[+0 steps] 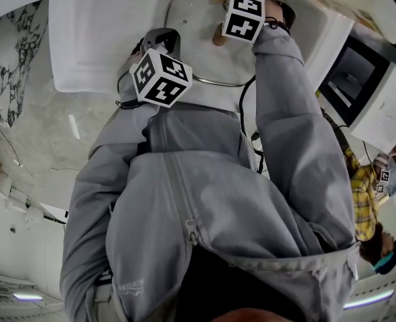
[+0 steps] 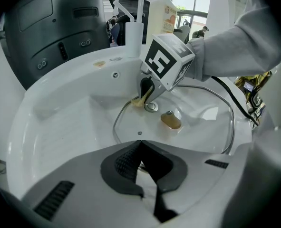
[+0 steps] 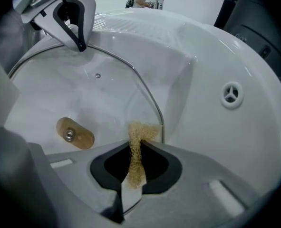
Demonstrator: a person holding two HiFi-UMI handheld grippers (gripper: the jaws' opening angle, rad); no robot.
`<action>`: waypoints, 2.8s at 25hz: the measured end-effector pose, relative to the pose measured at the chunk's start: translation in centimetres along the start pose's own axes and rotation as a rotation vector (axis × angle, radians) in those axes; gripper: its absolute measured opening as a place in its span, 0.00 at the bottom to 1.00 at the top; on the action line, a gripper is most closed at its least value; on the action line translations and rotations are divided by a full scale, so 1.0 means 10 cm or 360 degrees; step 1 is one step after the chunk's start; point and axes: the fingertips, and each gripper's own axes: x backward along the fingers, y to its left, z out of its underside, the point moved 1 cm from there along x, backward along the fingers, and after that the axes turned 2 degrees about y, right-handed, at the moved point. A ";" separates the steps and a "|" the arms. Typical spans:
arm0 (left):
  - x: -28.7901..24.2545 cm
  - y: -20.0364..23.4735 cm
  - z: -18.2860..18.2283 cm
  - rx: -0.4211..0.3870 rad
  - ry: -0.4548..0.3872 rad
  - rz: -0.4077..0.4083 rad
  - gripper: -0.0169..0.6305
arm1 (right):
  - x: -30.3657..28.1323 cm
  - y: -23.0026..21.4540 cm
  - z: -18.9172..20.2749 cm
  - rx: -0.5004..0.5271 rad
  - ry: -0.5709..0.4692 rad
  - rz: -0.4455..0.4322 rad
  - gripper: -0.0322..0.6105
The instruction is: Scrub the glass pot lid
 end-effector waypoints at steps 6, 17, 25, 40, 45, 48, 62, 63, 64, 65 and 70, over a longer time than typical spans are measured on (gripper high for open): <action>0.01 0.00 0.01 0.0001 -0.0002 -0.0005 0.04 | 0.11 0.30 -0.04 -0.0017 0.0003 -0.0130 0.11; 0.01 0.03 0.01 -0.0003 -0.0016 -0.0015 0.04 | 0.40 0.81 -0.11 -0.0103 -0.0026 -0.0243 0.11; 0.01 0.05 0.08 -0.0004 -0.0014 -0.0019 0.04 | 0.59 1.20 -0.23 -0.0084 -0.0027 -0.0339 0.11; 0.01 0.04 0.07 -0.0004 -0.0010 -0.0024 0.04 | 1.14 1.75 -0.38 -0.0087 -0.0145 -0.0868 0.11; 0.02 0.04 0.08 -0.0003 -0.0005 -0.0028 0.04 | 1.32 1.82 -0.34 -0.0177 -0.0246 -0.1099 0.11; 0.02 0.04 0.08 -0.0003 -0.0003 -0.0028 0.04 | 1.38 1.62 -0.29 -0.0273 -0.0370 -0.1005 0.11; 0.00 -0.05 0.06 -0.0018 0.0022 -0.0033 0.04 | 0.81 0.22 0.60 -0.0161 -0.0106 0.0088 0.11; 0.00 -0.05 0.06 -0.0013 0.0023 -0.0035 0.04 | 0.76 0.17 0.61 -0.0119 -0.0088 0.0118 0.11; 0.01 -0.06 0.05 -0.0008 0.0023 -0.0038 0.04 | 0.70 0.13 0.62 -0.0079 -0.0070 0.0147 0.11; 0.01 -0.06 0.05 -0.0003 0.0024 -0.0041 0.04 | 0.65 0.09 0.62 -0.0041 -0.0050 0.0175 0.11; 0.00 -0.06 0.05 0.0008 0.0029 -0.0041 0.04 | 0.42 -0.01 0.62 0.0076 0.0034 0.0245 0.11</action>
